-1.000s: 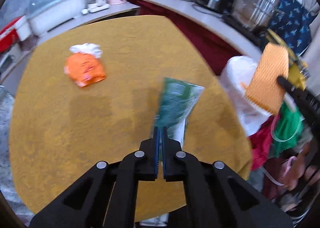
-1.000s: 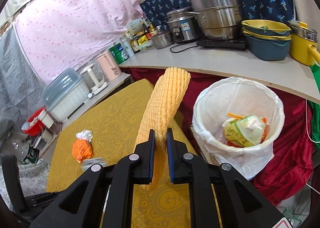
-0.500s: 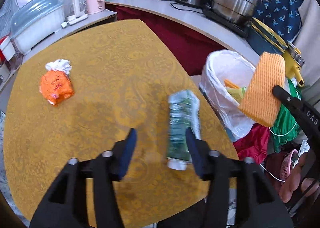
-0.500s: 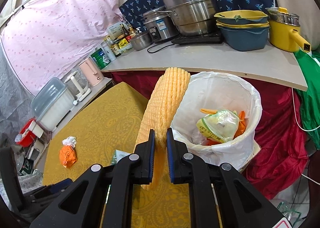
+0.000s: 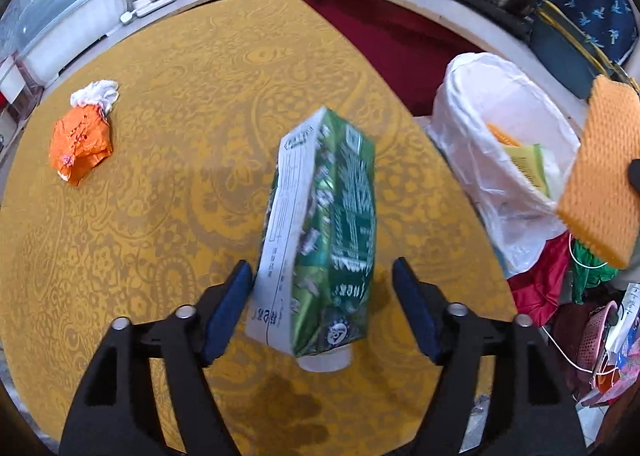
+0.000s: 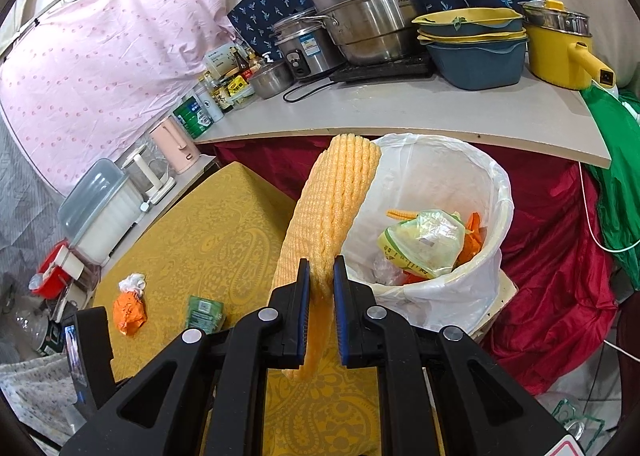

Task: Collect trash
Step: 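Carry the foam net with the right tool while the left carries the carton over the bin, then open both tools to drop the foam net and green carton into the bin, then move both tools back to the table toward the orange bag and tissue, then grasp the orange snack bag with the left tool while the right grasps the white tissue, then lift and carry the orange bag and white tissue over the trash bin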

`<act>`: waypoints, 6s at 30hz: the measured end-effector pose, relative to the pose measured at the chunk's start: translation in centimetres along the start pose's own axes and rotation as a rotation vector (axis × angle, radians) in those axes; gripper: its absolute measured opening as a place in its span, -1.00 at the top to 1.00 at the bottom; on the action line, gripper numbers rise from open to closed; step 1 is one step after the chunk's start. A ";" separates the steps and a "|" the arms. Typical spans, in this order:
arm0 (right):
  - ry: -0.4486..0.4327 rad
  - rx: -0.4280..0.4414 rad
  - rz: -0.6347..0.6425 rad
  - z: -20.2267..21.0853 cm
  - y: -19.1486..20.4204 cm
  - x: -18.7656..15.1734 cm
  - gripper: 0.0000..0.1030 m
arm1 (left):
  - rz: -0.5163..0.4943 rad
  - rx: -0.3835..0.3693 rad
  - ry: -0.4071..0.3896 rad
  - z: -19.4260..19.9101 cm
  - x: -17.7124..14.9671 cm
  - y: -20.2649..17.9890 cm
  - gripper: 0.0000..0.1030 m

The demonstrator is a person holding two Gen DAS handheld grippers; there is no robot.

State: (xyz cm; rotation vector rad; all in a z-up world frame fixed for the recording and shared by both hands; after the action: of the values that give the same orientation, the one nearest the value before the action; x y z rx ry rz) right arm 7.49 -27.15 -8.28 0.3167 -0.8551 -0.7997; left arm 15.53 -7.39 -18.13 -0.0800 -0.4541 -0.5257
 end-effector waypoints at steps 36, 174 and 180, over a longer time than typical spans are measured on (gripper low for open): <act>-0.090 -0.048 -0.067 -1.4 -4.3 7.2 0.78 | -0.189 -0.148 -0.221 6.4 12.3 -11.5 0.18; 0.164 0.262 0.345 -14.4 36.4 -8.2 0.83 | 0.432 0.064 -0.280 10.2 2.8 29.9 0.65; 0.043 0.259 0.313 -8.9 33.4 -1.6 0.83 | 0.310 0.052 -0.358 14.3 7.3 23.6 0.65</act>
State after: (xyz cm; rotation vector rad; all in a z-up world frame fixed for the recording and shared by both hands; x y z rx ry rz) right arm 30.34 -3.96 3.48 0.4140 -0.9417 -0.3904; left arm 27.32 12.31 -1.07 -0.1933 -0.7891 -0.1924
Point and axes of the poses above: each gripper's, at about its wrist camera, not at the fingertips, and z roughly against the way its jaws point, y to its left, x to its top, the point moved 10 cm from there along -z, roughly the way its jaws point, and after that the axes turned 15 degrees about -z, right-handed, at the moved point
